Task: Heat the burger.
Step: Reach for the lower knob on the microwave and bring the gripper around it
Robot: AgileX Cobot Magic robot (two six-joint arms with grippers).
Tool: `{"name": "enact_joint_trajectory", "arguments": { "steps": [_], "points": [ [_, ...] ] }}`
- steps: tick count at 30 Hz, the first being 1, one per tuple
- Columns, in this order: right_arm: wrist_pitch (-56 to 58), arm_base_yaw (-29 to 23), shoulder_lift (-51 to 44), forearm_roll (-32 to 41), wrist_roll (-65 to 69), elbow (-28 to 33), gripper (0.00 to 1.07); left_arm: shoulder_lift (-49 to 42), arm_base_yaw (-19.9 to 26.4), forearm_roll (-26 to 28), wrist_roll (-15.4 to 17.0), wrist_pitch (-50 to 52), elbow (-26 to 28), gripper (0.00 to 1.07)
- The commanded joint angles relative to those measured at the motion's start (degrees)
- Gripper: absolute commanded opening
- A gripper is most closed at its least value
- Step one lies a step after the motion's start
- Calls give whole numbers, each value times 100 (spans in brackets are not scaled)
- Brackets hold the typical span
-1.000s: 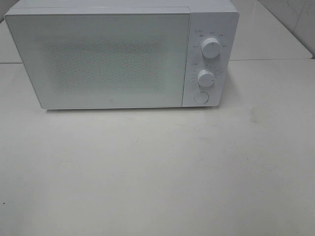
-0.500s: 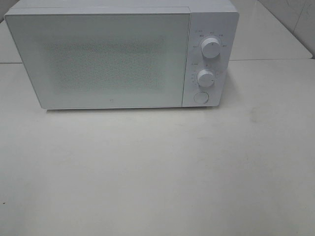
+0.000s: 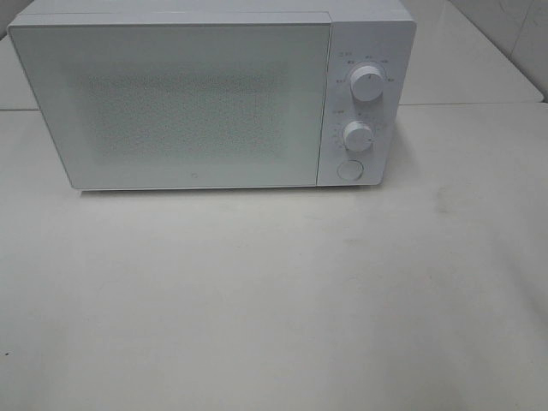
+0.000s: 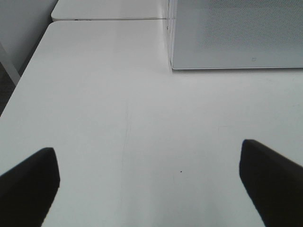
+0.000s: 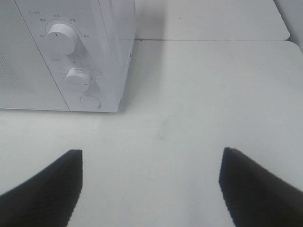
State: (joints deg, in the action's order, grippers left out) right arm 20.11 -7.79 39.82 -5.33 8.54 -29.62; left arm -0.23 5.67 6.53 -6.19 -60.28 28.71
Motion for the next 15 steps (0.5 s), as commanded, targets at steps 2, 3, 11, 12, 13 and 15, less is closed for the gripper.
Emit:
{"name": "enact_joint_trajectory", "arguments": {
  "steps": [2,3,11,12,13,15],
  "points": [
    [-642,40,453,0,-52,23,76,-155,11,34,23,74,-17,98],
    [-945,40,728,0,-52,23,76,-155,11,34,23,74,-17,98],
    [-2424,40,1684,-6,46,23,76,-155,11,34,23,74,-17,98],
    [-2424,40,1684,-6,46,23,76,-155,11,34,23,74,-17,98],
    [-2762,40,1879,-6,57,23,76,-155,11,34,23,74,-17,98],
    [-2934,40,1982,-6,57,23,76,-155,11,34,23,74,-17,98]
  ]
}}
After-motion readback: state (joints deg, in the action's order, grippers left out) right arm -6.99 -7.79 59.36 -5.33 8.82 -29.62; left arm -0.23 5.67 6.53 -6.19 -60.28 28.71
